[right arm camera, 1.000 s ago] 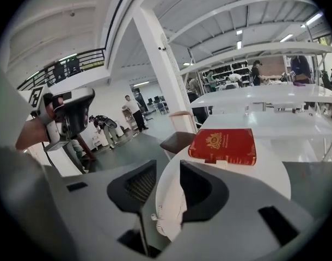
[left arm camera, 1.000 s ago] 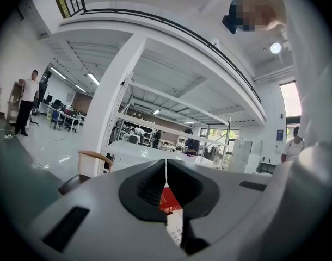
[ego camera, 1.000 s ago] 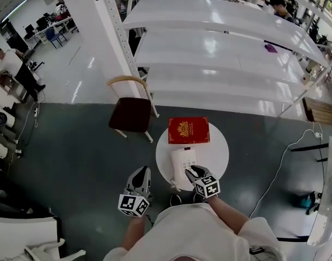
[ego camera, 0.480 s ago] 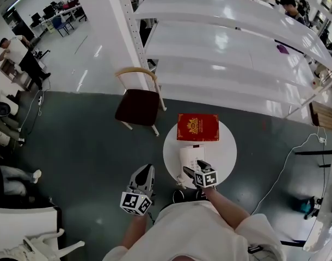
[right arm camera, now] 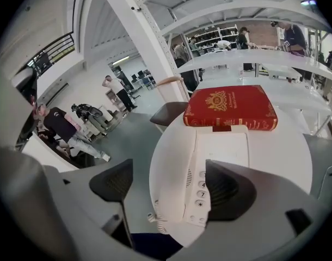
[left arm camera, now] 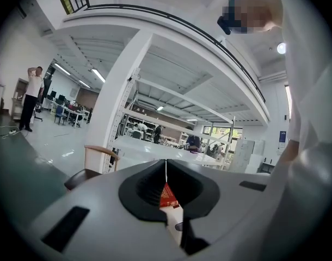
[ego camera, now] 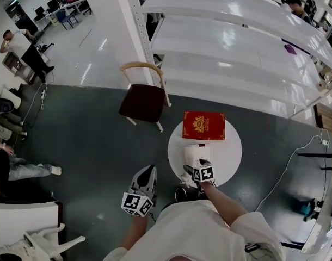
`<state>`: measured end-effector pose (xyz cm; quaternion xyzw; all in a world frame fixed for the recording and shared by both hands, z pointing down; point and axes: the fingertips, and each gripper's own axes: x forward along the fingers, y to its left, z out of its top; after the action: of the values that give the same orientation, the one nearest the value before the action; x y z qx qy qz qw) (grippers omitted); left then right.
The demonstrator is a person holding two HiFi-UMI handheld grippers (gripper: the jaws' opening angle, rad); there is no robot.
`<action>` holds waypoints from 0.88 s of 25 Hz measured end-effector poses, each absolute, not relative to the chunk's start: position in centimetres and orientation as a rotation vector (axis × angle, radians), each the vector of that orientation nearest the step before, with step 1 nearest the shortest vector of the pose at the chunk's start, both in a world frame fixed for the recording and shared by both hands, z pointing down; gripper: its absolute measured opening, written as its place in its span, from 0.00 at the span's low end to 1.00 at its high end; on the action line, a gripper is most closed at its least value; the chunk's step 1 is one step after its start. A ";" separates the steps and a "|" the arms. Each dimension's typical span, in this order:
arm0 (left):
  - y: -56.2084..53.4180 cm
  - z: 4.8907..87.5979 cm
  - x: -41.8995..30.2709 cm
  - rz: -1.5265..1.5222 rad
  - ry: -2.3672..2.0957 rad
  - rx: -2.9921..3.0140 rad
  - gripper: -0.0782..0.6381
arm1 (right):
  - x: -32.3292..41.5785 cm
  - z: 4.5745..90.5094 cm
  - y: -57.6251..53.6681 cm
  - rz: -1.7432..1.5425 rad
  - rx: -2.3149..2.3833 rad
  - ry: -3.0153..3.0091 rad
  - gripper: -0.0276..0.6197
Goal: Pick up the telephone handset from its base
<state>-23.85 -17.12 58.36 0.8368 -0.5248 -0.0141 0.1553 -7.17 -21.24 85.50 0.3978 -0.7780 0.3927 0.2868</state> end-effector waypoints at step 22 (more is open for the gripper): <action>-17.1 59.5 -26.0 0.033 -1.516 2.381 0.14 | -7.6 90.8 -22.5 1.039 1.097 -1.866 0.61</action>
<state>-26.02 -17.14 59.48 0.8328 -0.5302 0.0117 0.1585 -7.60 -22.46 90.80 0.4261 -0.7245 0.4033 0.3618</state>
